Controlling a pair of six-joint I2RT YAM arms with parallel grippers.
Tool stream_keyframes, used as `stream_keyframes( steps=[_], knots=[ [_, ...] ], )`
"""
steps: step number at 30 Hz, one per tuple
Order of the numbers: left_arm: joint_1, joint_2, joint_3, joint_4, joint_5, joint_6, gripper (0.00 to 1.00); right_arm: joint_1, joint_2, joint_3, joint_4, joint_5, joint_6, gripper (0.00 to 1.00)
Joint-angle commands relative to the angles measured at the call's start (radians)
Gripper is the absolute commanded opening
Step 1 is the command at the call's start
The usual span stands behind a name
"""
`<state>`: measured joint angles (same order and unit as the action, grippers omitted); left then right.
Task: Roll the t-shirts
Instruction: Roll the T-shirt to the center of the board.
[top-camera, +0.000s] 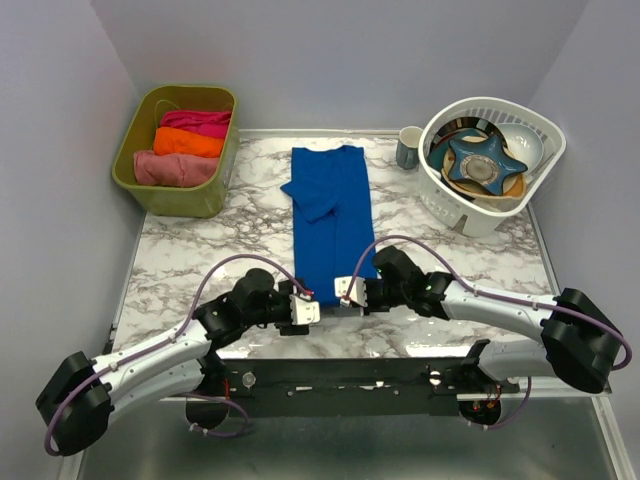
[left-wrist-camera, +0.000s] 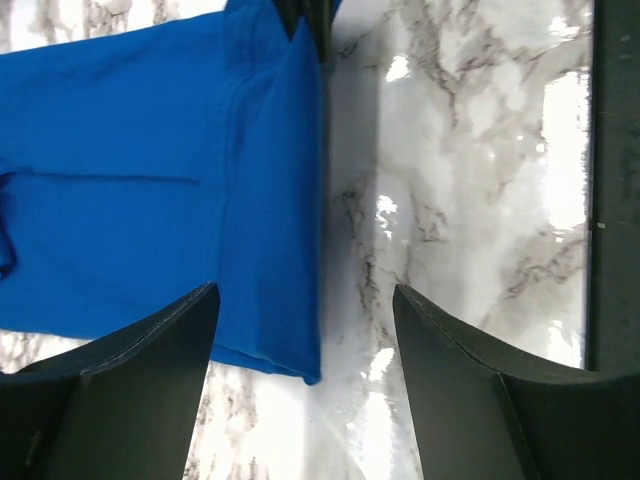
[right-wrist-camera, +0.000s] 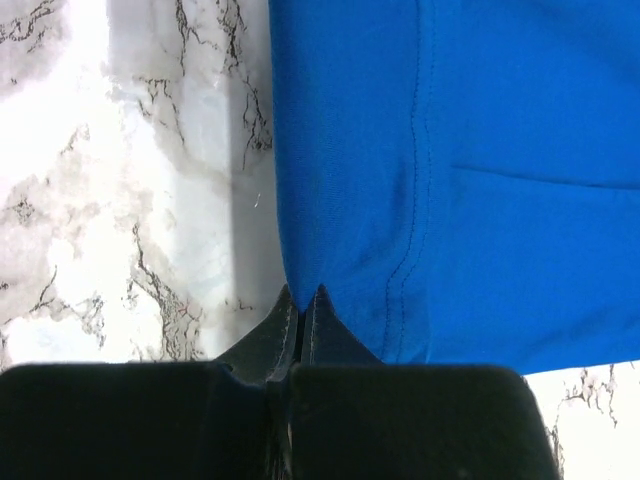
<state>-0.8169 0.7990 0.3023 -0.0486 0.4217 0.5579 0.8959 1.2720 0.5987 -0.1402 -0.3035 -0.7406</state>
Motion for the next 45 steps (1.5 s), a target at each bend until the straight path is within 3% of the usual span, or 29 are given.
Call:
stream_keyframes(
  steps=[1,10,21,27,35,41,45],
  knots=[
    [-0.056,0.057,-0.02,0.168,-0.237,0.053,0.79,-0.003,0.009,0.035,-0.047,-0.043,0.012,0.01],
    [-0.061,0.114,-0.051,0.156,-0.209,0.146,0.49,-0.005,0.009,0.032,-0.053,-0.046,-0.002,0.01],
    [-0.064,0.109,-0.106,0.191,-0.152,0.243,0.53,-0.005,0.027,0.058,-0.05,-0.063,0.027,0.01],
    [-0.064,0.195,-0.091,0.259,-0.201,0.254,0.52,-0.005,0.033,0.065,-0.059,-0.065,0.024,0.01],
    [-0.064,0.141,-0.1,0.25,-0.192,0.252,0.48,-0.005,0.052,0.073,-0.078,-0.08,0.006,0.01],
    [-0.064,0.138,-0.078,0.196,-0.169,0.258,0.23,-0.005,0.069,0.085,-0.098,-0.098,-0.009,0.01],
    [-0.064,0.141,-0.046,0.112,-0.121,0.263,0.0,-0.003,0.069,0.088,-0.111,-0.117,-0.02,0.01]
  ],
)
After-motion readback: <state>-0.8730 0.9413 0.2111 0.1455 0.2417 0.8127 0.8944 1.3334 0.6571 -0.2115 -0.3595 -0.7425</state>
